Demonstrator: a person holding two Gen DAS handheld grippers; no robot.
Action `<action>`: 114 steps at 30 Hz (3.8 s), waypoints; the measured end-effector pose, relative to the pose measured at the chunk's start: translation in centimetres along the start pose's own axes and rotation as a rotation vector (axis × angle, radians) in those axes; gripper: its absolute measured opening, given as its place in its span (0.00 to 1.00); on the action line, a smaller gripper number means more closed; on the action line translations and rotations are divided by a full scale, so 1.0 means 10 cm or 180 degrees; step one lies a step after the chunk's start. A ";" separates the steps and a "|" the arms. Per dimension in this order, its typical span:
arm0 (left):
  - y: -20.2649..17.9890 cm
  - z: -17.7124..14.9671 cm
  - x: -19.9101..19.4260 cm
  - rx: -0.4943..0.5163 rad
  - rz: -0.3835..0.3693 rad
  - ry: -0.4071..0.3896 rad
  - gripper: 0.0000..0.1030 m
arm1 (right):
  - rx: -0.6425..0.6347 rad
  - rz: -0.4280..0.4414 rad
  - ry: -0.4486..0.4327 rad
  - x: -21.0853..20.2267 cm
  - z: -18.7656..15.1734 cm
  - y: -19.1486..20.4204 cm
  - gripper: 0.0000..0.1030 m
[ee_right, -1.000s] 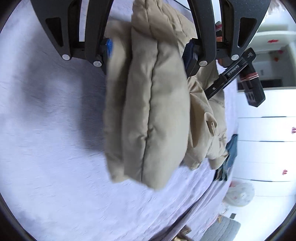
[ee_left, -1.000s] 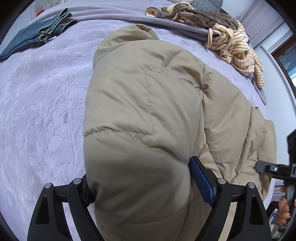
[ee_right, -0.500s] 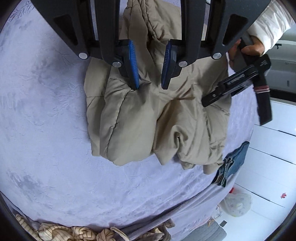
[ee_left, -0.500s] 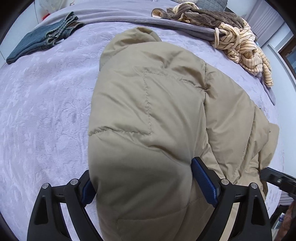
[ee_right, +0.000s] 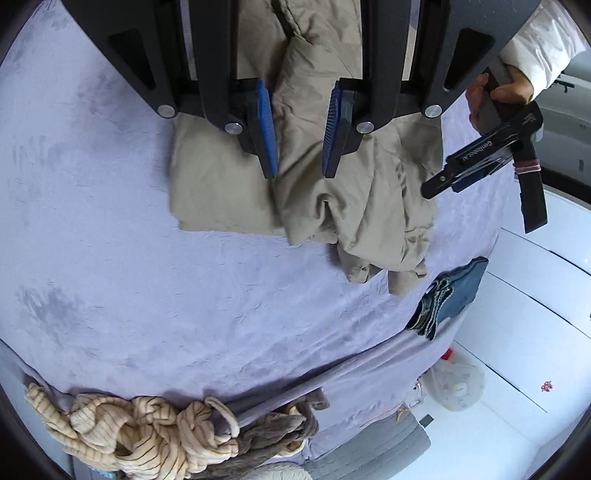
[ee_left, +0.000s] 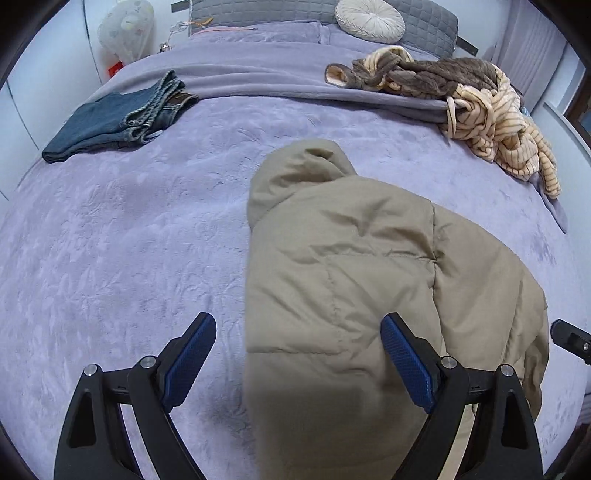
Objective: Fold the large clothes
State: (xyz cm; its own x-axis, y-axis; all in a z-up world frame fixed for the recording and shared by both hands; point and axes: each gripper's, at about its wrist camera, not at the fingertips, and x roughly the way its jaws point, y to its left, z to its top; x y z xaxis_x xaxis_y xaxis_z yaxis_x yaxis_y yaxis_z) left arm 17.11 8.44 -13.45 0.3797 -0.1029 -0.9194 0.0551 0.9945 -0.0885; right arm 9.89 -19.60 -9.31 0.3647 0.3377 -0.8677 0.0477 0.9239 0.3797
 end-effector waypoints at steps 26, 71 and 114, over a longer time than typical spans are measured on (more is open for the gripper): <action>-0.08 -0.75 -0.42 0.0205 0.0017 0.0283 0.91 | -0.0071 -0.0180 0.0423 0.20 -0.54 0.09 0.27; 0.20 -1.72 -1.45 0.0220 0.0205 0.0357 1.00 | 0.0023 -0.0476 0.0574 -0.27 -1.67 0.48 0.59; 0.32 -1.76 -3.07 0.0031 0.0451 -0.0435 1.00 | -0.0281 -0.0972 -0.0636 -1.66 -1.79 1.17 0.90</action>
State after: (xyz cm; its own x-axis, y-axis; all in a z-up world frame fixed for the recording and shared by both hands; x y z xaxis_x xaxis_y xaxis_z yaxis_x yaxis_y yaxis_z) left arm -10.63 15.04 7.80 0.5060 0.0362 -0.8618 0.0008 0.9991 0.0424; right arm -12.20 -11.19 3.79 0.5208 0.0104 -0.8536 0.1053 0.9915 0.0763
